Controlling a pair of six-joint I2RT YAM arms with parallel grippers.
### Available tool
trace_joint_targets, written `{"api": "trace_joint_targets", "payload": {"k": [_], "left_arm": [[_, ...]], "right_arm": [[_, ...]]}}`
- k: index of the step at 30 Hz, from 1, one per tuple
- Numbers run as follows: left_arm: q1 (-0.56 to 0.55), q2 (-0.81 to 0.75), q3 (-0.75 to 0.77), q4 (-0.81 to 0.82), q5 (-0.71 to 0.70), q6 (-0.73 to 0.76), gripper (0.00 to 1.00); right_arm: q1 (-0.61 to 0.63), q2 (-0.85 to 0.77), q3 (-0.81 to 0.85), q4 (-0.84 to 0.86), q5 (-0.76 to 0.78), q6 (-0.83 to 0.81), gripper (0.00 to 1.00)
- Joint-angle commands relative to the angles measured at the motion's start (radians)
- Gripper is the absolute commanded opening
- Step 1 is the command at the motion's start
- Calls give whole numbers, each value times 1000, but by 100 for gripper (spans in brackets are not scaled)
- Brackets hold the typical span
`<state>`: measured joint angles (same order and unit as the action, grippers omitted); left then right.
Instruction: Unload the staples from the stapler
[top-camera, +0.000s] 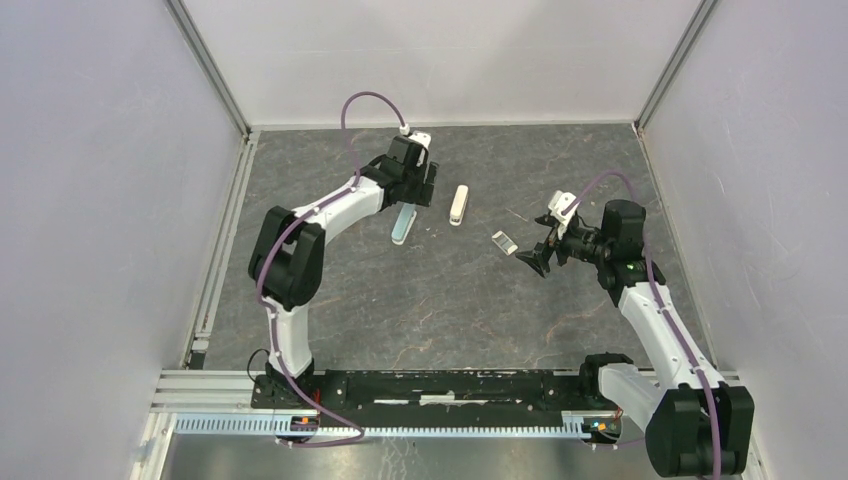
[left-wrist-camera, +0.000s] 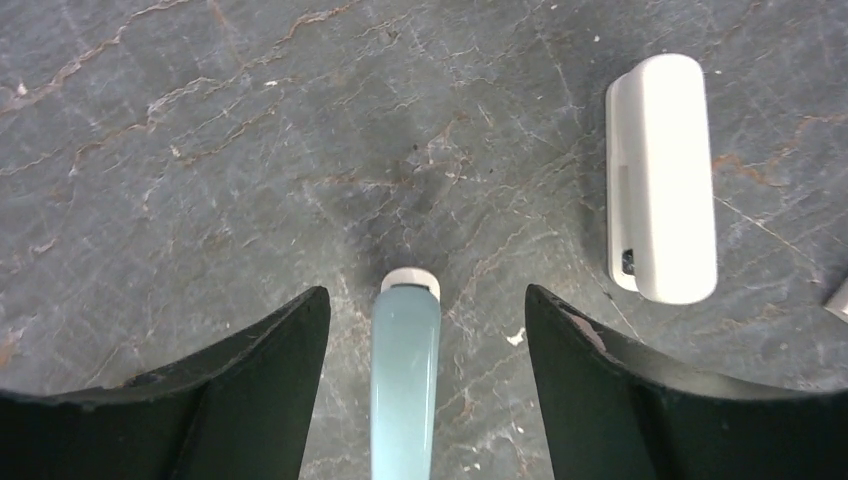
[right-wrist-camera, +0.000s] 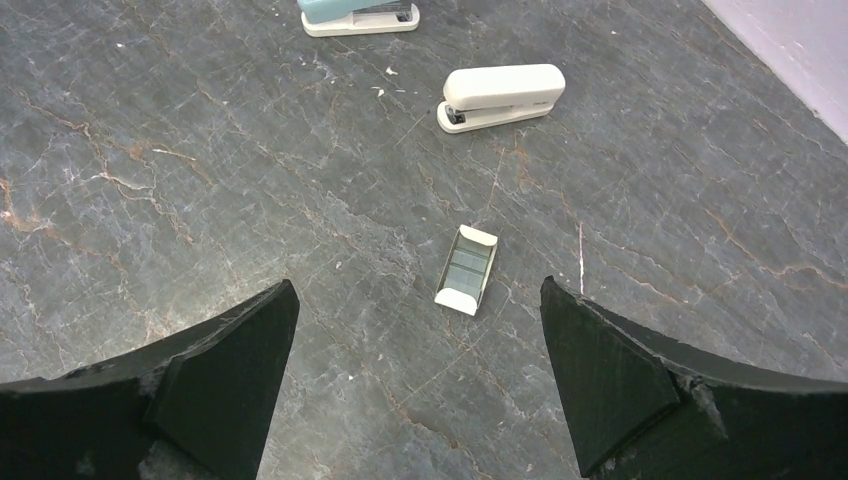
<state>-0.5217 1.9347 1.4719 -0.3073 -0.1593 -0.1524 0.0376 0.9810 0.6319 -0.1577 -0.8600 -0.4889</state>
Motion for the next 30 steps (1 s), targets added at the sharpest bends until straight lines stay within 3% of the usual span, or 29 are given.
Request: {"api": "trace_joint_targets", "payload": {"k": [1, 5, 9, 30], "left_arm": [[23, 68, 83, -87, 27, 68, 77], [33, 65, 38, -55, 62, 55, 72], [40, 72, 23, -52, 85, 46, 59], [35, 78, -36, -46, 123, -3, 53]], "right_arm": [[2, -10, 46, 8, -4, -14, 98], [2, -8, 48, 7, -4, -13, 98], [2, 0, 46, 5, -2, -13, 98], [3, 2, 37, 20, 1, -6, 98]]}}
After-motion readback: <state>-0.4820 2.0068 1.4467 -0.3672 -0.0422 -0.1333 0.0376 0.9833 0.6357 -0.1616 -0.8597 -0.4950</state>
